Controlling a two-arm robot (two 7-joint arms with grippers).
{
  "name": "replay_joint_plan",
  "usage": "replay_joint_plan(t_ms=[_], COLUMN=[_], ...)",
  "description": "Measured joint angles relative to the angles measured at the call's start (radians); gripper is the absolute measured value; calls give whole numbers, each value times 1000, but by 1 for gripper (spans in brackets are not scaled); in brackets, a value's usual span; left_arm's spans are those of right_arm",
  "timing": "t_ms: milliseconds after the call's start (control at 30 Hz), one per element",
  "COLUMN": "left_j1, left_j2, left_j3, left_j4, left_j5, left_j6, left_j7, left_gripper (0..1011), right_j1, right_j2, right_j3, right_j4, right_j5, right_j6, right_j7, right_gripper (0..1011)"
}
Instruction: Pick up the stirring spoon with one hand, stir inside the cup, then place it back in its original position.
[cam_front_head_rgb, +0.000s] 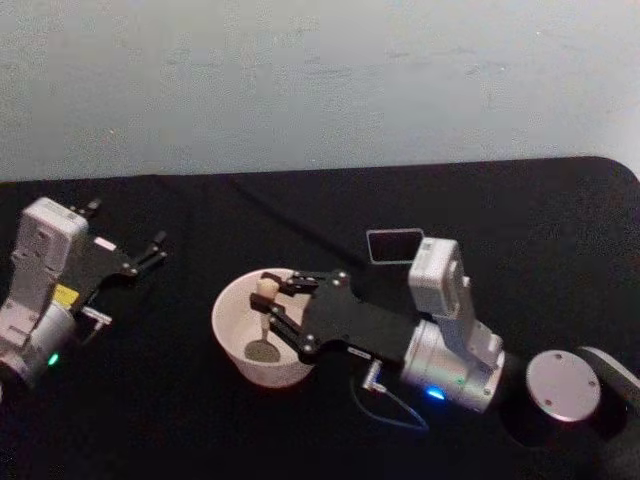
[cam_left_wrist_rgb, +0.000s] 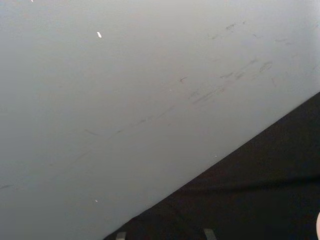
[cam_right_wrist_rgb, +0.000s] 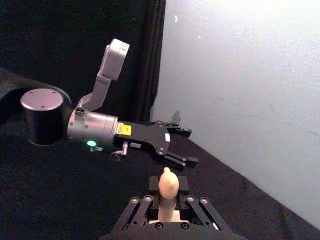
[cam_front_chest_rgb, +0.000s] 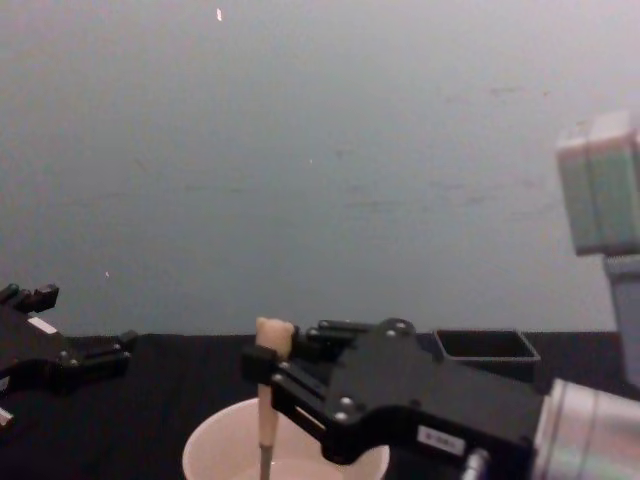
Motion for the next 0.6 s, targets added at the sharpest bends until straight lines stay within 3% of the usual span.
replay_joint_plan(t_ms=[333, 600], left_j1=[0, 0], left_j2=[0, 0], left_j3=[0, 0], left_j4=[0, 0], left_j5=[0, 0], left_j6=[0, 0], left_j7=[0, 0], left_gripper=[1001, 1001], right_j1=[71, 91], right_j2=[-70, -84], right_j3=[1, 26], right_j4=[105, 145], right_j5=[-39, -55], right_j6=[-18, -20], right_j7=[-63, -91], right_gripper=[212, 212])
